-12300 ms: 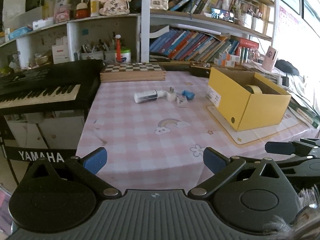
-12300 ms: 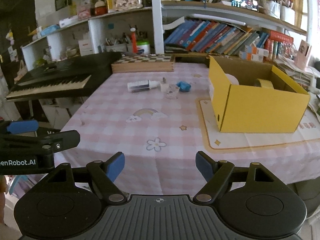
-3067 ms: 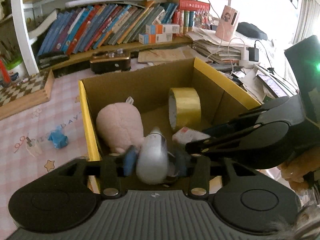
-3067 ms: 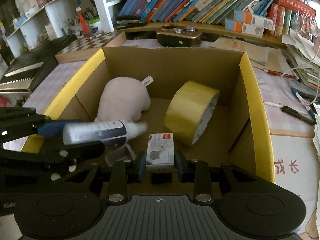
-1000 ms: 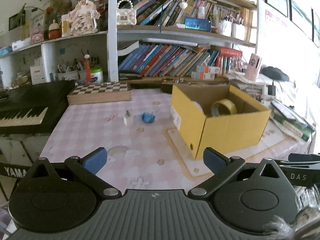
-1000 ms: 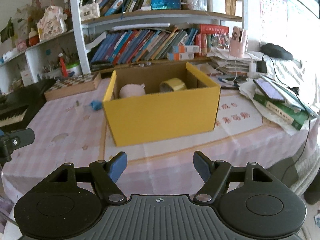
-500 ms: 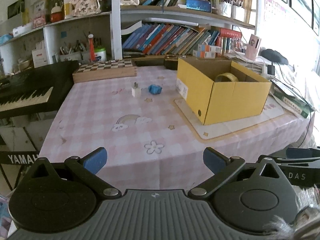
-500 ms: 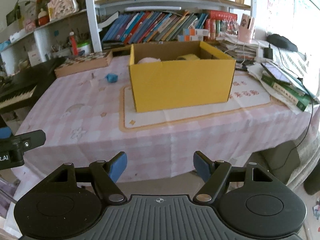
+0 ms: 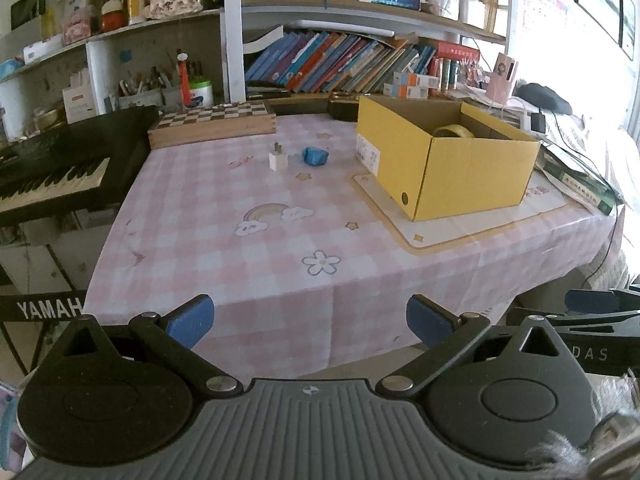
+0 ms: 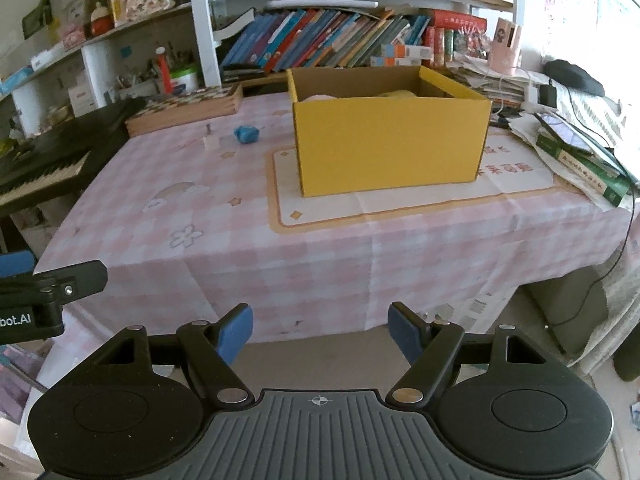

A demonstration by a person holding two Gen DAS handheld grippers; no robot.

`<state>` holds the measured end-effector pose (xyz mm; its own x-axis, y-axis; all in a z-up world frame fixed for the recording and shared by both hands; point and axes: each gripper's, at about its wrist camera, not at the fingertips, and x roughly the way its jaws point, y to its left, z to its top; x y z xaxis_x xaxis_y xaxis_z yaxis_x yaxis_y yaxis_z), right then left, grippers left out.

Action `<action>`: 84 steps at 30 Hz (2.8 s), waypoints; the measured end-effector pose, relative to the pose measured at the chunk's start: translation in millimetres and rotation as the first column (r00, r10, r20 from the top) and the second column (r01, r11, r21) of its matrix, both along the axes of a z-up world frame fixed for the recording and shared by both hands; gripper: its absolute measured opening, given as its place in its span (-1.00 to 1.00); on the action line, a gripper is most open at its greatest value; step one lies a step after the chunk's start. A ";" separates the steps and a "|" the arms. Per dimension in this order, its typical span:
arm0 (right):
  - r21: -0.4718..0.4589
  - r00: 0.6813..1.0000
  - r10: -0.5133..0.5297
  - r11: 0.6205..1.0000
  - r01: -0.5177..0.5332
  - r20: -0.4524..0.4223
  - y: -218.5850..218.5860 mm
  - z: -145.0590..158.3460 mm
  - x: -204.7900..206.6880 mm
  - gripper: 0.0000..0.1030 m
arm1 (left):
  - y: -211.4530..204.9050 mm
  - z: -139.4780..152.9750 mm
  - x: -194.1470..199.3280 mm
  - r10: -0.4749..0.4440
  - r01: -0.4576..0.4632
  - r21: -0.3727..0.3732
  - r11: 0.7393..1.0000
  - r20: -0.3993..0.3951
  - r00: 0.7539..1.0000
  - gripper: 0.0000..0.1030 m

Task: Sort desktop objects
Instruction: 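Raise both grippers out of the box and back away toward the table, then move the left gripper to the white charger plug while the right gripper approaches the blue cloth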

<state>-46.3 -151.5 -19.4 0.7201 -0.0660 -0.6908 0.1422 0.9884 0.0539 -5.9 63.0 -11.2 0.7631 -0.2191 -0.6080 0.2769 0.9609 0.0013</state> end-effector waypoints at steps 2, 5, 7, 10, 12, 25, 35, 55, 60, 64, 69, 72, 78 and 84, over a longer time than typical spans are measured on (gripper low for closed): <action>0.002 1.000 0.008 1.000 -0.008 -0.005 2.9 -0.5 0.6 0.50 | 2.5 -0.7 -0.4 0.002 -0.002 -0.001 1.000 -0.002 1.000 1.00; 0.001 1.000 0.021 1.000 -0.021 -0.004 7.3 -0.4 1.4 0.51 | 5.8 -0.7 -0.7 0.005 -0.005 -0.002 1.000 -0.003 1.000 1.00; -0.001 1.000 0.027 1.000 -0.027 -0.001 10.0 -0.1 1.4 0.52 | 8.0 -0.5 -0.1 0.009 -0.009 -0.003 1.000 -0.003 1.000 1.00; -0.004 0.999 0.037 0.999 -0.037 0.001 13.7 0.6 2.7 0.52 | 11.0 -0.3 0.4 0.017 -0.017 -0.006 1.000 -0.002 1.000 1.00; -0.006 0.999 0.044 0.999 -0.044 0.001 17.0 0.8 3.8 0.52 | 13.2 -0.7 1.1 0.021 -0.021 -0.007 1.000 -0.002 1.000 1.00; -0.018 0.995 0.097 0.995 -0.097 -0.004 36.3 1.1 13.0 0.53 | 27.7 -2.5 3.7 0.035 -0.035 -0.019 0.999 -0.006 0.999 1.00; -0.029 0.987 0.159 0.987 -0.158 0.008 59.6 4.1 20.5 0.63 | 50.4 -0.2 2.6 0.095 -0.095 -0.021 0.995 0.005 0.995 1.00; -0.043 0.961 0.275 0.961 -0.273 0.044 93.0 12.5 41.5 0.63 | 81.1 8.1 8.6 0.190 -0.189 -0.026 0.982 0.034 0.981 1.00; -0.041 0.958 0.283 0.959 -0.281 0.055 94.5 11.5 51.5 0.63 | 81.9 7.5 13.5 0.190 -0.189 -0.025 0.982 0.034 0.981 1.00; -0.039 0.956 0.289 0.957 -0.287 0.059 95.9 10.0 62.2 0.63 | 80.9 7.4 25.8 0.184 -0.184 -0.020 0.983 0.031 0.982 1.00; -0.035 0.956 0.290 0.957 -0.288 0.044 96.1 6.7 80.0 0.63 | 80.1 3.8 47.0 0.184 -0.184 -0.023 0.983 0.019 0.983 1.00; -0.036 0.958 0.286 0.958 -0.284 0.030 94.0 3.9 91.7 0.63 | 76.9 0.7 62.4 0.177 -0.177 -0.029 0.984 0.007 0.984 1.00; -0.046 0.960 0.278 0.960 -0.277 0.018 88.0 1.7 119.2 0.62 | 69.5 -4.1 95.7 0.159 -0.159 -0.034 0.987 -0.004 0.987 1.00; -0.047 0.961 0.275 0.961 -0.274 0.023 82.6 1.7 149.6 0.40 | 62.3 -4.3 134.7 0.138 -0.138 -0.027 0.990 -0.003 0.990 1.00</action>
<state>103.3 -68.9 -17.7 0.7342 0.1075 -0.6704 -0.1359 0.9907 0.0101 128.8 125.4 -15.5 0.7863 -0.1280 -0.6045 0.1413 0.9896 -0.0257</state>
